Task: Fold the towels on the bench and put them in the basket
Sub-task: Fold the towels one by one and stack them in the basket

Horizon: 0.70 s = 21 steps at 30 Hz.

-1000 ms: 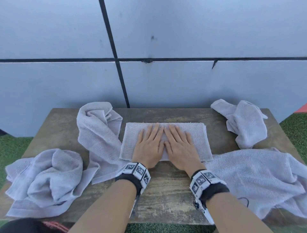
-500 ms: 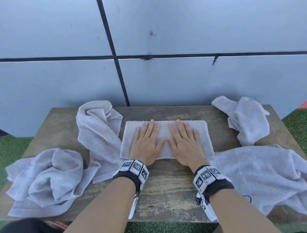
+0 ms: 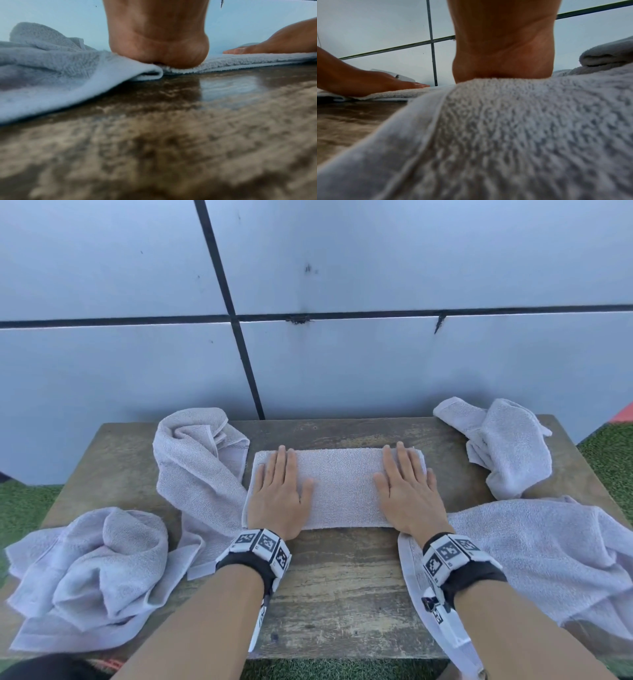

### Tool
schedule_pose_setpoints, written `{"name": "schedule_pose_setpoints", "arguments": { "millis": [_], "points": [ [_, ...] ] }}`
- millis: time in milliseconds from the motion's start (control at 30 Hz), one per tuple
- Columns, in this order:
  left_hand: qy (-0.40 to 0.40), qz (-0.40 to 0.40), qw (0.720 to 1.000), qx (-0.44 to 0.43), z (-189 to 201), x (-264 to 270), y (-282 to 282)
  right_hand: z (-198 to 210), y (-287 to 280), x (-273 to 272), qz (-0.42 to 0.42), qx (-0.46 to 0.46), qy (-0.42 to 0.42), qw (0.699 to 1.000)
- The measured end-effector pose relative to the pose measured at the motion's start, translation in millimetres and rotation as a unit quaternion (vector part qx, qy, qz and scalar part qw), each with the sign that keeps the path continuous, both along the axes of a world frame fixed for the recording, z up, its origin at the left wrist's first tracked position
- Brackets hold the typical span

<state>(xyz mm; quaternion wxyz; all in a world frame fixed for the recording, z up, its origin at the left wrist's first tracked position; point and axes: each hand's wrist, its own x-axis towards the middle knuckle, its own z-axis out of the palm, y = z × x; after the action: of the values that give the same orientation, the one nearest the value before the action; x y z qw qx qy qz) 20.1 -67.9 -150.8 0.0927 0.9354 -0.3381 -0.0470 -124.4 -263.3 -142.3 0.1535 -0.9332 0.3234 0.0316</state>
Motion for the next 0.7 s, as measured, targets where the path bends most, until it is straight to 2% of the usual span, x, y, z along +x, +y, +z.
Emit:
{"name": "schedule_pose_setpoints", "arguments": {
  "millis": [200, 333, 433, 500, 567, 633, 700],
  "points": [
    [0.015, 0.046, 0.999, 0.024, 4, 15, 10, 0, -8, -2, -0.011, 0.005, 0.001, 1.000],
    [0.032, 0.076, 0.995, 0.058, 10, 23, 16, 11, -9, 0, -0.015, -0.001, 0.053, 0.999],
    [0.030, 0.055, 0.992, 0.111, 17, 29, 14, 33, -2, 3, -0.030, -0.098, 0.088, 0.991],
    [0.037, 0.025, 0.990, 0.130, 22, 37, 14, 49, 15, -1, -0.005, -0.171, 0.039, 0.985],
    [0.054, 0.002, 0.991, 0.120, 31, 46, 15, 62, 39, -8, 0.037, -0.136, 0.004, 0.990],
    [0.021, -0.017, 0.994, 0.107, 43, 52, 14, 63, 61, -18, 0.065, -0.069, 0.030, 0.995],
    [0.003, -0.030, 0.995, 0.099, 58, 51, 12, 57, 74, -26, 0.079, -0.048, 0.027, 0.995]
  ]
}}
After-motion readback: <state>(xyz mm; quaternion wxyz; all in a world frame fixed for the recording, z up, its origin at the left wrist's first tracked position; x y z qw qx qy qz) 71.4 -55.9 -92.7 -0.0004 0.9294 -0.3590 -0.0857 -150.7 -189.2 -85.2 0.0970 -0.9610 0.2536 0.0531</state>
